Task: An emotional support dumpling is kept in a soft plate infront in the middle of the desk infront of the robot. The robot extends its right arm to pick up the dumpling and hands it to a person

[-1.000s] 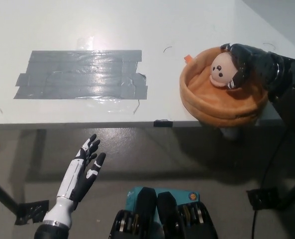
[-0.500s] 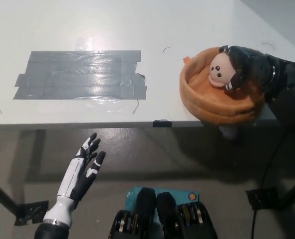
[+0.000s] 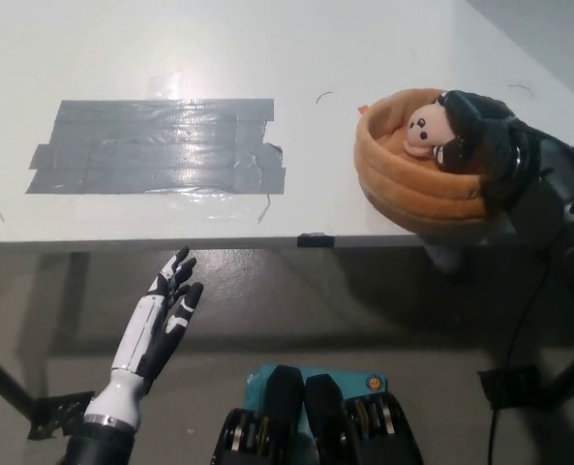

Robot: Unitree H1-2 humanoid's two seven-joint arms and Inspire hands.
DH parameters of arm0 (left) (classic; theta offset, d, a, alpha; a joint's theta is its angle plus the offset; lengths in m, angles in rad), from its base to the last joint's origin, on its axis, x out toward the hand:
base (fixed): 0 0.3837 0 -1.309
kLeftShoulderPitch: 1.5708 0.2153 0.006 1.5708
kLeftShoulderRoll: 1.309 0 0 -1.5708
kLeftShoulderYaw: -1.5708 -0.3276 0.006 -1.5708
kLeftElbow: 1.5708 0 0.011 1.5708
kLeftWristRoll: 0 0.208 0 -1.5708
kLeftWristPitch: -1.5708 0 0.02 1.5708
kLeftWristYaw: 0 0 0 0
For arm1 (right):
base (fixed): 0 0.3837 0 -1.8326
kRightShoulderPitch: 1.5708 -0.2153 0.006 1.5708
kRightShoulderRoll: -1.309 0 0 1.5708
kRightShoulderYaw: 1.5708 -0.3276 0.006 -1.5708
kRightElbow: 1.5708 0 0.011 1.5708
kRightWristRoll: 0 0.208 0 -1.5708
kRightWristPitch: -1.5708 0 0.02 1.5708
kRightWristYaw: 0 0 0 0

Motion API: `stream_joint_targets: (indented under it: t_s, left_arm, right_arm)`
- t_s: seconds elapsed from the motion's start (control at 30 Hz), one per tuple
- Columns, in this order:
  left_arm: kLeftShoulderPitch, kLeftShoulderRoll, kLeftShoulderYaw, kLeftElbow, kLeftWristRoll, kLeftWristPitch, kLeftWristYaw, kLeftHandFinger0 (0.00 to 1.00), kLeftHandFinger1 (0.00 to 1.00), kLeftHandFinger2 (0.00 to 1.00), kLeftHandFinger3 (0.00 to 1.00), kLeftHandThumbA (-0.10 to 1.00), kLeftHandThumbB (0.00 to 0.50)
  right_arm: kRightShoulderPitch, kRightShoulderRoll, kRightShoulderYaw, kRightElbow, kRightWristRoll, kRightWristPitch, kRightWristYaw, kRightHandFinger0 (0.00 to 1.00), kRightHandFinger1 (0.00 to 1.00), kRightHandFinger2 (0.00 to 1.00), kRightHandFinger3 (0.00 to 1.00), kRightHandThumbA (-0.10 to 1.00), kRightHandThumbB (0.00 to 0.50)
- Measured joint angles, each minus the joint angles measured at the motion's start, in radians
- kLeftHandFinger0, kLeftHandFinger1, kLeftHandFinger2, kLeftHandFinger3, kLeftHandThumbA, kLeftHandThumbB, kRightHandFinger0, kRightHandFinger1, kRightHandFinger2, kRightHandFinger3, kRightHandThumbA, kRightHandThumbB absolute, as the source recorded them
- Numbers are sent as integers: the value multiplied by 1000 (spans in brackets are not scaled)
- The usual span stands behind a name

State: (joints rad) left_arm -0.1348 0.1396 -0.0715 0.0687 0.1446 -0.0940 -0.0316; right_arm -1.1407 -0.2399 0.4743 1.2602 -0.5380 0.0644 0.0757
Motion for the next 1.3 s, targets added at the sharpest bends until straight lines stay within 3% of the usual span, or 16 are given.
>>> stream_joint_targets:
  t_s: [0.1,0.2,0.3,0.43,0.6,0.7,0.8,0.87,0.97,1.03,1.2,1.3]
  left_arm:
    - [-2,2,1,0,0,0,0,1000,1000,1000,1000,886,5]
    - [-6,4,1,0,0,0,0,1000,1000,1000,1000,893,5]
    - [-10,5,1,0,0,0,0,1000,1000,1000,1000,893,0]
    - [-14,6,1,0,0,2,0,1000,1000,1000,1000,888,0]
    - [-14,5,1,3,0,2,0,1000,1000,1000,1000,895,11]
    - [-14,5,1,5,0,3,0,1000,1000,1000,1000,894,2]
    - [-15,5,1,6,-1,4,0,1000,1000,1000,1000,891,0]
    - [-15,5,1,7,-1,5,0,1000,1000,1000,1000,890,0]
    - [-16,5,1,8,-1,6,0,1000,1000,1000,1000,886,0]
    - [-17,5,1,9,-1,7,0,1000,1000,1000,1000,884,0]
    - [-25,4,0,12,-1,7,0,1000,1000,1000,1000,865,0]
    - [-39,4,0,13,-1,7,0,1000,1000,1000,1000,868,0]
  right_arm:
    - [8,0,-15,22,3,-45,-46,137,739,1000,1000,-100,183]
    - [13,0,-38,29,13,-80,-78,118,724,1000,1000,-100,177]
    - [20,0,-58,26,20,-105,-96,196,786,1000,1000,-100,170]
    - [58,-14,-100,-85,37,-117,-105,165,695,1000,1000,-100,126]
    - [110,-37,-146,-281,52,-102,-88,219,747,1000,1000,-100,118]
    - [140,-40,-173,-388,63,-87,-76,272,773,1000,1000,-100,167]
    - [161,-41,-193,-478,75,-77,-65,298,784,1000,1000,-100,163]
    - [189,-41,-216,-575,85,-70,-59,232,719,1000,1000,-100,151]
    - [217,-41,-242,-666,97,-54,-47,222,684,990,1000,-100,158]
    - [235,-41,-260,-736,108,-40,-40,194,683,983,1000,-100,136]
    - [251,-42,-311,-900,129,-2,-21,185,667,951,1000,-100,145]
    - [240,-43,-347,-998,147,18,-7,2,305,730,941,-100,158]
